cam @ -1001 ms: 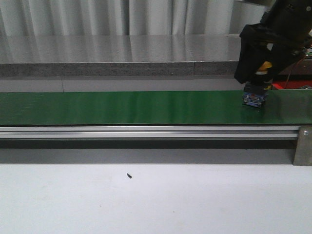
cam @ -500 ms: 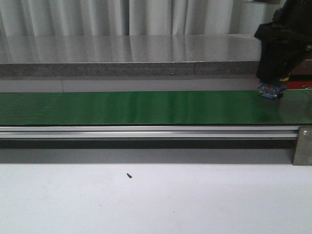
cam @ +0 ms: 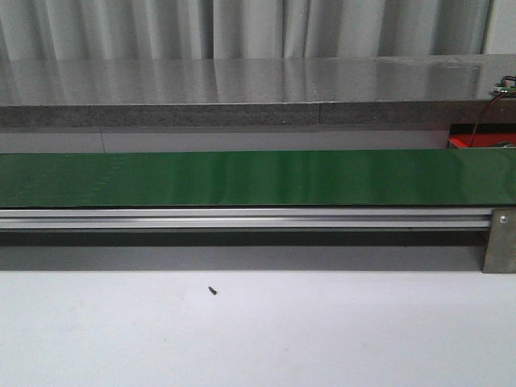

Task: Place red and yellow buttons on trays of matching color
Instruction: 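Place the second yellow button into the yellow tray and release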

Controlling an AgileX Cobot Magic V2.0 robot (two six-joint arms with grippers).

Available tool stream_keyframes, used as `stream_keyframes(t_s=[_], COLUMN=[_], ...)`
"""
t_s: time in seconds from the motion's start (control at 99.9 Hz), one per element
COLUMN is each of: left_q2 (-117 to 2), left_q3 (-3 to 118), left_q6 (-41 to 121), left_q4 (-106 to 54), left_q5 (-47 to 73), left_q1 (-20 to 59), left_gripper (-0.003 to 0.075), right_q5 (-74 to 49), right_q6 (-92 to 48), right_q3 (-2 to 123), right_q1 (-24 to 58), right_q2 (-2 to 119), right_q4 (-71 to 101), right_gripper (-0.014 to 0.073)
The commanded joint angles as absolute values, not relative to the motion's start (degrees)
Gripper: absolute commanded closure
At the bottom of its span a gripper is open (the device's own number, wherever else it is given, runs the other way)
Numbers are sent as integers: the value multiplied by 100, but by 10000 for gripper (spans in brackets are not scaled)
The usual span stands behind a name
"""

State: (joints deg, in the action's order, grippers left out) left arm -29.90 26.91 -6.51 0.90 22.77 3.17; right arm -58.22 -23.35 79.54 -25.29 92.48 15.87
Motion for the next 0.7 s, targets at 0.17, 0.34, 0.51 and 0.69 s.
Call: stream_keyframes(t_s=[0.17, 0.34, 0.51, 0.69], left_q2=[-3009, -3009, -3009, -3009], left_q3=[2858, 2858, 2858, 2858], left_q6=[-703, -703, -703, -703], left_q4=[47, 47, 47, 47], left_q5=[1855, 1855, 1855, 1855], left_q1=[351, 351, 351, 351], left_gripper=[740, 740, 740, 740], right_q5=[-4868, -4507, -4283, -4229], right_q6=[-2279, -2279, -2279, -2279], right_q3=[7500, 7219, 7091, 7091], right_q1=[-3001, -3001, -3007, -3007], right_q2=[9164, 9560, 9835, 10034], right_q4=[1838, 1783, 1766, 1766], right_gripper=[395, 395, 395, 395])
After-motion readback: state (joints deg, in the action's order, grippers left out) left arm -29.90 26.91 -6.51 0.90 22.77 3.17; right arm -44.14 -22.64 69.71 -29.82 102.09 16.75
